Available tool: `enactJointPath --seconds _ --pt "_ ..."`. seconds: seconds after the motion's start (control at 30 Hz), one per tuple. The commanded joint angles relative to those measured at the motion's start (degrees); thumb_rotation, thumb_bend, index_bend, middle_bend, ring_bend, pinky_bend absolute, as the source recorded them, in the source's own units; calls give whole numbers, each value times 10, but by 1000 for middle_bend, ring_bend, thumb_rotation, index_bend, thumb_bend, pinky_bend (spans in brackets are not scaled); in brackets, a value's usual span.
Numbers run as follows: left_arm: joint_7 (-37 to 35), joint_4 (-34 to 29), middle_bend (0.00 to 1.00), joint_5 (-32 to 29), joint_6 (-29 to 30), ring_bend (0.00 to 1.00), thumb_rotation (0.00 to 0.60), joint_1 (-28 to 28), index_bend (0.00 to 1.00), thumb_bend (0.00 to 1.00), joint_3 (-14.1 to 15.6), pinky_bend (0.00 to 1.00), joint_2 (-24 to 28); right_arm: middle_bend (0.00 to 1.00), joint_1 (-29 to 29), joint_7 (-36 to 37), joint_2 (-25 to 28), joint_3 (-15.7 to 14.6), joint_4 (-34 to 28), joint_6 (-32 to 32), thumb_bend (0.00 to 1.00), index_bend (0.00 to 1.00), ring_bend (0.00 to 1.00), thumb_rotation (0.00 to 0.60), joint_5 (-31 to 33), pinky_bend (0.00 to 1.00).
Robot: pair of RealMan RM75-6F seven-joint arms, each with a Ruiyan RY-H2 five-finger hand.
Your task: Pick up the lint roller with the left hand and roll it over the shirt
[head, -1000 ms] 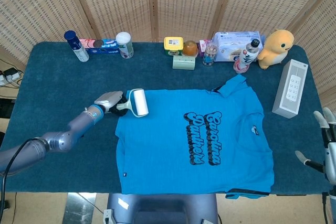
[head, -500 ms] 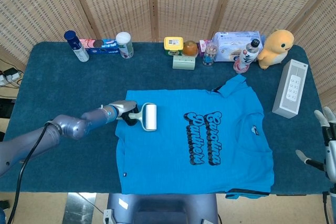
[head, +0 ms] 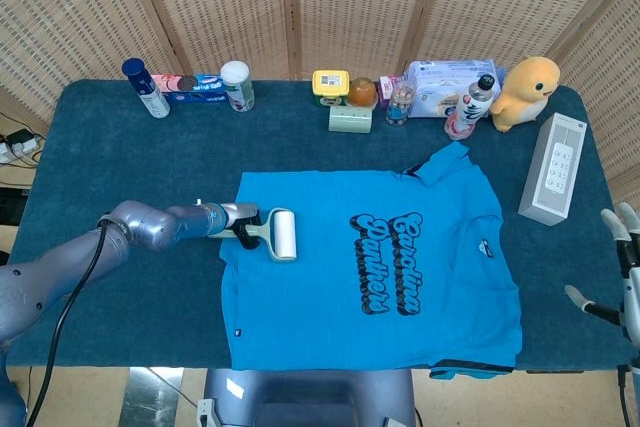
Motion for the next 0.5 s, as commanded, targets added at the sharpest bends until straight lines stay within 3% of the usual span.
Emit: enactJointPath --seconds 0.03,0.5 --pt "-7 4 1000 7 -6 970 600 2 961 792 -2 1000 -2 0 0 0 0 0 0 0 0 57 0 600 0 0" --pt "-28 29 1000 42 -14 970 600 9 961 793 -24 1000 -32 0 0 7 3 0 1 -2 0 57 0 600 1 0"
